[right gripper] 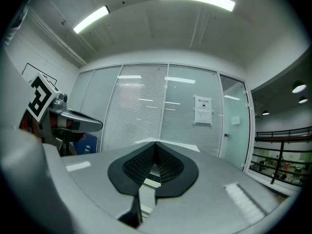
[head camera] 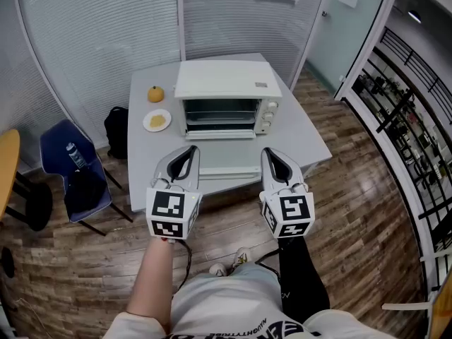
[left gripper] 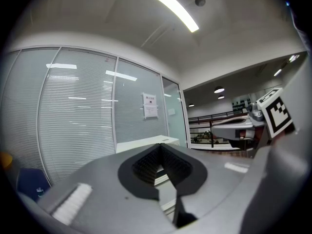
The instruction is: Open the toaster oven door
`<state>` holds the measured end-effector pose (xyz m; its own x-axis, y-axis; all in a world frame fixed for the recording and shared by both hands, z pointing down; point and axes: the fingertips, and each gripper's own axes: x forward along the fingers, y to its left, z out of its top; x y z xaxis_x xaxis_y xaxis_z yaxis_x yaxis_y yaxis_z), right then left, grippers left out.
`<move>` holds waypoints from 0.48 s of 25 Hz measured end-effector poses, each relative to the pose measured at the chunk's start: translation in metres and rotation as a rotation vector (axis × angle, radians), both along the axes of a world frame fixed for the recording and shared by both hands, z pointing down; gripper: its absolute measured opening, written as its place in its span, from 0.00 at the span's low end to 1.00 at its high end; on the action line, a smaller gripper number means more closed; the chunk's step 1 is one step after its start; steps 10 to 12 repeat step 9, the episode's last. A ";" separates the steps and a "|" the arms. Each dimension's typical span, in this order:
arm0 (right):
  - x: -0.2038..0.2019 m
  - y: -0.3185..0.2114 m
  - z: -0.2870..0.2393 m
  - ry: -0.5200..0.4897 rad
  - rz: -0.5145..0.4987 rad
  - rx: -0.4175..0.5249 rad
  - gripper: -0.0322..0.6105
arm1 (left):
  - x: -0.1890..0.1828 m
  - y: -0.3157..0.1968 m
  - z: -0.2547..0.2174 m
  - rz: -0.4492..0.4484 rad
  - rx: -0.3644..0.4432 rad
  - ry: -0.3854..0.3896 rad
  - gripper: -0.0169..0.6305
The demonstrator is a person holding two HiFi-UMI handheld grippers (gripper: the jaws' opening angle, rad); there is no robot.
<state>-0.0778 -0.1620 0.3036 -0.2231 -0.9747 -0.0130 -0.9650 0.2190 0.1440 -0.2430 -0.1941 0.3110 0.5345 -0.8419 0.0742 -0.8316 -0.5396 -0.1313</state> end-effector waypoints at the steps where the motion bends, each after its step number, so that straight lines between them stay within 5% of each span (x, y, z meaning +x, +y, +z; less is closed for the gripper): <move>1: -0.001 0.000 0.000 0.001 -0.002 0.002 0.05 | -0.001 0.000 0.000 -0.002 0.002 -0.001 0.12; 12: -0.003 -0.003 -0.001 0.007 -0.012 0.005 0.05 | -0.003 -0.002 -0.001 -0.002 0.006 -0.005 0.12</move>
